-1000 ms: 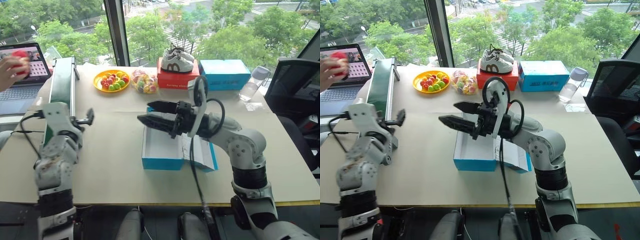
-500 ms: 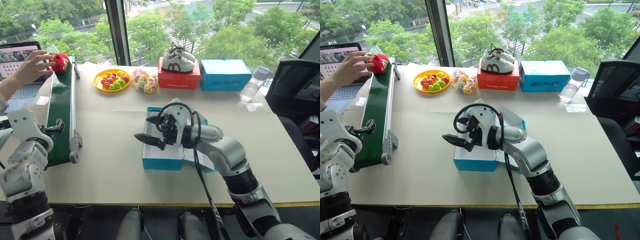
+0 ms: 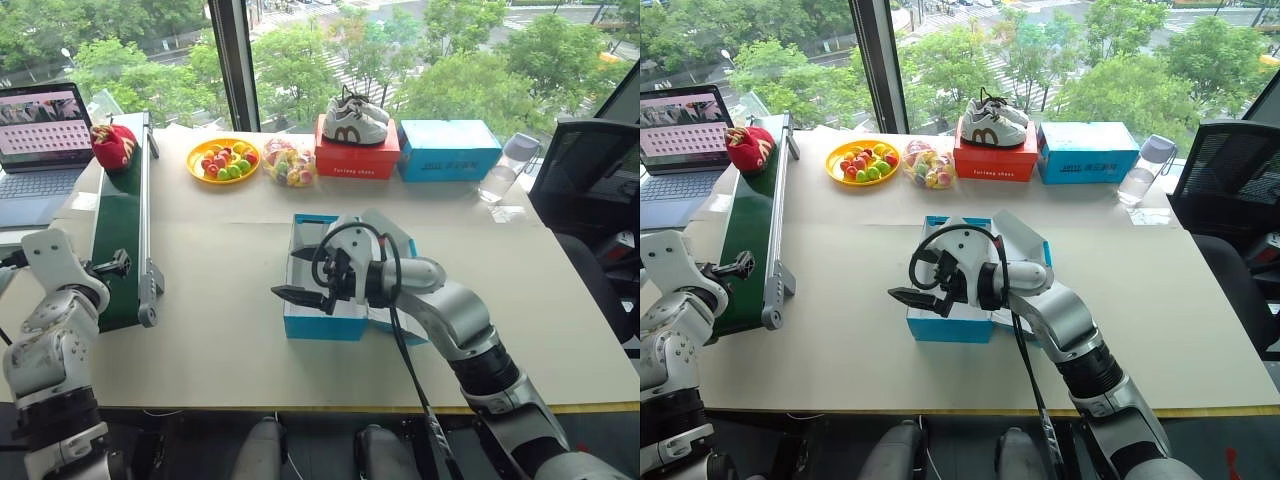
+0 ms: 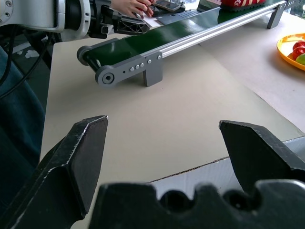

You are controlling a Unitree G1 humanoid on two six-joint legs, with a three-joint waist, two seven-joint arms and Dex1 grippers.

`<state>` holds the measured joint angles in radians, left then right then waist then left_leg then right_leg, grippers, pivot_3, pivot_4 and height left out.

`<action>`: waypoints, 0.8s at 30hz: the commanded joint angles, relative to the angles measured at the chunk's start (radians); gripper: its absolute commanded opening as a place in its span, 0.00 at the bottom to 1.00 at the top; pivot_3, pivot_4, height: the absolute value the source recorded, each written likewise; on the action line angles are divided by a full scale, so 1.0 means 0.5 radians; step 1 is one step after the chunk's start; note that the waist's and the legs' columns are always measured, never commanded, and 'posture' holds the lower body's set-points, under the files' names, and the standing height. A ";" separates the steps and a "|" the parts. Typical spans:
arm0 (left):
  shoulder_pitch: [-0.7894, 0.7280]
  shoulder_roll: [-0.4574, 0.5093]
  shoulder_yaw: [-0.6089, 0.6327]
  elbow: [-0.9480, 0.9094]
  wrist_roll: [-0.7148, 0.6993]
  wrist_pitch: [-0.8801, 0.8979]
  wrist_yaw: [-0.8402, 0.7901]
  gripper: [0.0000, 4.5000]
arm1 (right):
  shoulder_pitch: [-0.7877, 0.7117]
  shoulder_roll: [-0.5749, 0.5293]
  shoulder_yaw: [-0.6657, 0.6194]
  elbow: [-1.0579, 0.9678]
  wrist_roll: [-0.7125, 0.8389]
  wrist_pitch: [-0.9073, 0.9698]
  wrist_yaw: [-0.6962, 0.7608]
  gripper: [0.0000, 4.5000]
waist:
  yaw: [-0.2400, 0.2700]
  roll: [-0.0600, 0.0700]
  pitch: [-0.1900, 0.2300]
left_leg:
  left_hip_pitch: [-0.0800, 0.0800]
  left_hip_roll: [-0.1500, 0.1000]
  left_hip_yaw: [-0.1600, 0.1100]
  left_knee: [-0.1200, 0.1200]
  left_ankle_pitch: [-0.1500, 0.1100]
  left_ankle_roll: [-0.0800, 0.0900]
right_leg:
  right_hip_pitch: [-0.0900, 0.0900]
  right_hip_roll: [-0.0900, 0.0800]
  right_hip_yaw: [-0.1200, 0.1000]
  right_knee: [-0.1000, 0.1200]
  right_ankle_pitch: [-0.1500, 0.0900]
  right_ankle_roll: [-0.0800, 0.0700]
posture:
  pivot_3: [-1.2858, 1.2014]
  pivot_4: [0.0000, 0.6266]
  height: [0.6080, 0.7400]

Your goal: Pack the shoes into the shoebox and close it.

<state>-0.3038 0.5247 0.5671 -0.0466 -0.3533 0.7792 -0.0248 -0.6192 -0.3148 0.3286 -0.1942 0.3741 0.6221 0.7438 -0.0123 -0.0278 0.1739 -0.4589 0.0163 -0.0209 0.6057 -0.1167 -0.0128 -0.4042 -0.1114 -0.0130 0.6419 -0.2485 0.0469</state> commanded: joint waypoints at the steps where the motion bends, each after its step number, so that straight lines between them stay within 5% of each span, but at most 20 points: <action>1: -0.004 0.029 0.009 -0.039 0.025 -0.001 0.011 1.00 | 0.014 0.001 -0.058 -0.087 0.002 -0.023 -0.007 0.99 | 0.001 0.000 0.000 | 0.000 0.000 0.000 0.000 0.000 0.000 | 0.000 0.000 0.000 0.000 0.000 0.000 | 0.52 0.24 0.98; 24: -0.019 0.023 -0.041 0.056 0.089 -0.047 -0.042 1.00 | 0.097 -0.033 -0.077 -0.116 -0.035 -0.024 -0.053 0.99 | 0.000 -0.001 0.000 | 0.000 0.000 0.000 0.000 0.000 0.000 | 0.000 0.000 0.000 0.000 0.000 0.000 | 0.52 0.24 0.98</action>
<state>-0.3015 0.5251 0.5462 -0.0021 -0.3176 0.7772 -0.0475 -0.5706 -0.3278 0.3227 -0.2042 0.3574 0.6221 0.7207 -0.0124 -0.0281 0.1738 -0.4589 0.0165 -0.0207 0.6057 -0.1167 -0.0129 -0.4042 -0.1113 -0.0129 0.6419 -0.2485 0.0468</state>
